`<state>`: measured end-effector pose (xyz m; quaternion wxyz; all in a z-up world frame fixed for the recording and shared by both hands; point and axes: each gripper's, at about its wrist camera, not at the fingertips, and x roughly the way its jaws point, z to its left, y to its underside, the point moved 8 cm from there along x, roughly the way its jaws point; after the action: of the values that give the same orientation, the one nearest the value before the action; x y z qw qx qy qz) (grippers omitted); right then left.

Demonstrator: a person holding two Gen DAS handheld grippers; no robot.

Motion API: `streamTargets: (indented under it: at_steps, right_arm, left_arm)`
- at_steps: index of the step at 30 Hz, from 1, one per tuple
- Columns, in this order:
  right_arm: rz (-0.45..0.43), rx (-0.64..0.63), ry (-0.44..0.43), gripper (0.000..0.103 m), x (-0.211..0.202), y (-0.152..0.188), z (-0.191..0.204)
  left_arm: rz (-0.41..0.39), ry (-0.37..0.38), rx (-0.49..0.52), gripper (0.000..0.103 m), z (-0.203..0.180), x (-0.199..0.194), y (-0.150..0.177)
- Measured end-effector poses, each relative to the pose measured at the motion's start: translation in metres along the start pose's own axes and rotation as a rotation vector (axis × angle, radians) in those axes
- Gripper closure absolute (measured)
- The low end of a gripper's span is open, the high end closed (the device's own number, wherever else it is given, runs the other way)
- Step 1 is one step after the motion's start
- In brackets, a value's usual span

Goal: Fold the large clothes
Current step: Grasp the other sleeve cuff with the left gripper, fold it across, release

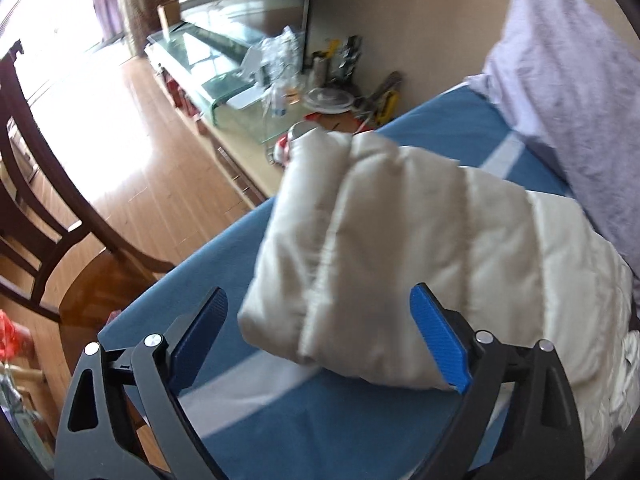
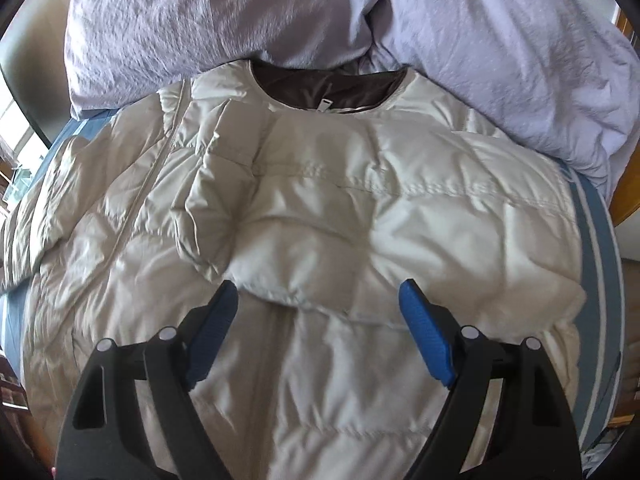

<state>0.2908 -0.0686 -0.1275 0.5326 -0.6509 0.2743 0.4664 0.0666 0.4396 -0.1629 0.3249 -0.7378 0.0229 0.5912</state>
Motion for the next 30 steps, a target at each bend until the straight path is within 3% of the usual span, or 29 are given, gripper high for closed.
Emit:
streamTargets:
  at_steps: [8, 11, 13, 16, 22, 30]
  right_arm:
    - [-0.003, 0.010, -0.001, 0.020, -0.013, 0.014, -0.013]
    - [0.000, 0.019, -0.001, 0.019, -0.015, 0.020, -0.015]
    - [0.003, 0.026, 0.001, 0.019, -0.016, 0.024, -0.017]
    - [0.005, 0.037, 0.001, 0.019, -0.018, 0.031, -0.021]
    - [-0.009, 0.064, 0.000, 0.018, -0.026, 0.042, -0.033]
    - [-0.018, 0.132, -0.017, 0.017, -0.033, 0.058, -0.057]
  left_arm:
    - [0.015, 0.055, -0.032, 0.027, 0.001, 0.007, 0.005]
    - [0.002, 0.067, -0.048, 0.042, -0.001, 0.005, 0.006]
    - [0.003, 0.097, -0.058, 0.064, -0.004, 0.004, 0.006]
    - [0.005, 0.127, -0.060, 0.081, -0.012, 0.001, 0.007]
    - [-0.065, 0.142, -0.022, 0.089, -0.030, -0.029, -0.006]
    - [-0.213, 0.294, 0.087, 0.089, -0.102, -0.114, -0.036]
